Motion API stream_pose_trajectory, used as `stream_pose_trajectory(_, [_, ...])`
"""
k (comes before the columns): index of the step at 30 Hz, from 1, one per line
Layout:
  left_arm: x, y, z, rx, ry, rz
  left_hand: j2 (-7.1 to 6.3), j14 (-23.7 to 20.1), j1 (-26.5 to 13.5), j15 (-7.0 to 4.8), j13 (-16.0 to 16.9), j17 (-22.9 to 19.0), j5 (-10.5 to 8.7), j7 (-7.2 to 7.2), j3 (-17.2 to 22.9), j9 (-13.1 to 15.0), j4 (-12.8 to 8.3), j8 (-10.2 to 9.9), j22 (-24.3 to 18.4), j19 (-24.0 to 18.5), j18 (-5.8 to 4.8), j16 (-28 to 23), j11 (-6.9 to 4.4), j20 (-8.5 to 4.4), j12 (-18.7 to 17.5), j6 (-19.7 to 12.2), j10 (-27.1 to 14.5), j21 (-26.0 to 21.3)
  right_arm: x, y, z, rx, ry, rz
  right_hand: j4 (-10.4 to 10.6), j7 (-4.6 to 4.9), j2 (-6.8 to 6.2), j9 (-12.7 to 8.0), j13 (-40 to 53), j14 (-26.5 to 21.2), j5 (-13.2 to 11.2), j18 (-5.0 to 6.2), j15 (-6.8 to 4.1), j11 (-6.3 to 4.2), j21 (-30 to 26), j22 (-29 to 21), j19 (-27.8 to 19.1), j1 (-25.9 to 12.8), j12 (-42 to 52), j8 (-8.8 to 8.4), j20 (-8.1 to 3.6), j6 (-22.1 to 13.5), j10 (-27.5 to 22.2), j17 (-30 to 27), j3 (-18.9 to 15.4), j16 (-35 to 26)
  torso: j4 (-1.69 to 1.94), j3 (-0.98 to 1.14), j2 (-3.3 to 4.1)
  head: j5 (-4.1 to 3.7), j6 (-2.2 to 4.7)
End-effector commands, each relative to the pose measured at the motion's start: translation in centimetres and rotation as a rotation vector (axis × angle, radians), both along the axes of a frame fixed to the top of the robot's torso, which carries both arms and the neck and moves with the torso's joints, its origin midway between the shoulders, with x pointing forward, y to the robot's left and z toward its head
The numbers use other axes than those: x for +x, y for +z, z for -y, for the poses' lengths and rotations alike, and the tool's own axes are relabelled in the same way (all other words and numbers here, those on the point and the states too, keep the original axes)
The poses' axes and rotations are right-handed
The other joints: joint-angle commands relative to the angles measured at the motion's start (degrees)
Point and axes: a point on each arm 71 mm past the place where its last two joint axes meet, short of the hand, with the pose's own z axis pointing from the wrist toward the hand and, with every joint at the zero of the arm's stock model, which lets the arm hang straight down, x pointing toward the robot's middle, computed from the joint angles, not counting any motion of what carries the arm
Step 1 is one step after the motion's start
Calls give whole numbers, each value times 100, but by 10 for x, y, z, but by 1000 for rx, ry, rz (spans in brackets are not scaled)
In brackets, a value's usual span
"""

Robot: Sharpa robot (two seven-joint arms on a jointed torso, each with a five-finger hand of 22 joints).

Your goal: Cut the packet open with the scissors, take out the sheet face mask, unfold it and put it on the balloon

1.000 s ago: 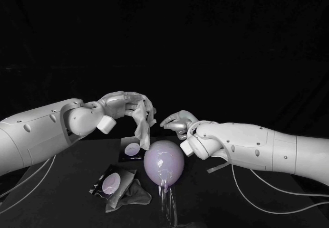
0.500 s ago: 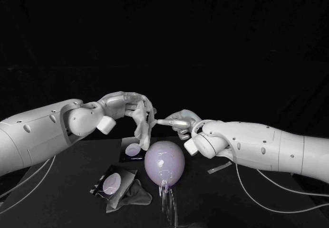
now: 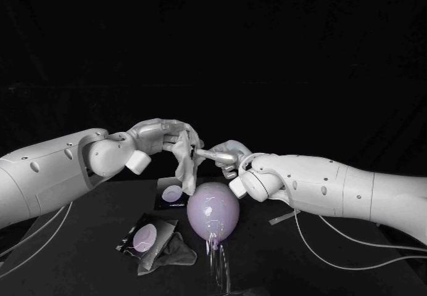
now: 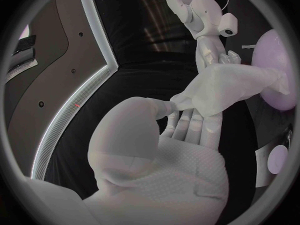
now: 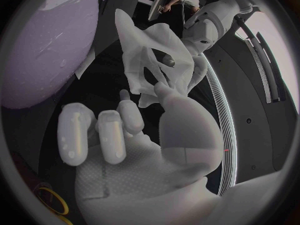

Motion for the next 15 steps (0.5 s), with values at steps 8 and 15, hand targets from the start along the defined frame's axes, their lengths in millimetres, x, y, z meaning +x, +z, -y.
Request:
stream_pose_trajectory(8, [-1, 3, 4, -21, -14, 9, -16, 24, 63, -8, -6, 7, 18, 755, -27, 492, 6, 259, 7, 48, 114, -40, -42, 6, -33, 33, -12, 27, 3, -1, -10, 9, 33, -2, 30, -94, 304, -28, 64, 434, -23, 3, -99, -107, 90, 1163, 96, 422, 117, 40, -80, 374, 121, 1194, -1, 63, -3, 0, -5, 3, -12])
stream_pose_trajectory(15, [-1, 3, 3, -23, -12, 10, -16, 24, 63, -8, -6, 7, 18, 755, -27, 492, 6, 259, 7, 48, 114, -40, -42, 6, -33, 33, -12, 27, 5, -2, -10, 0, 23, 3, -212, -226, 807, -51, 201, 471, -21, -26, -199, -231, 207, 1202, 172, 1104, 294, 89, -160, 701, 294, 1249, 398, 113, -10, 5, -6, 7, -10])
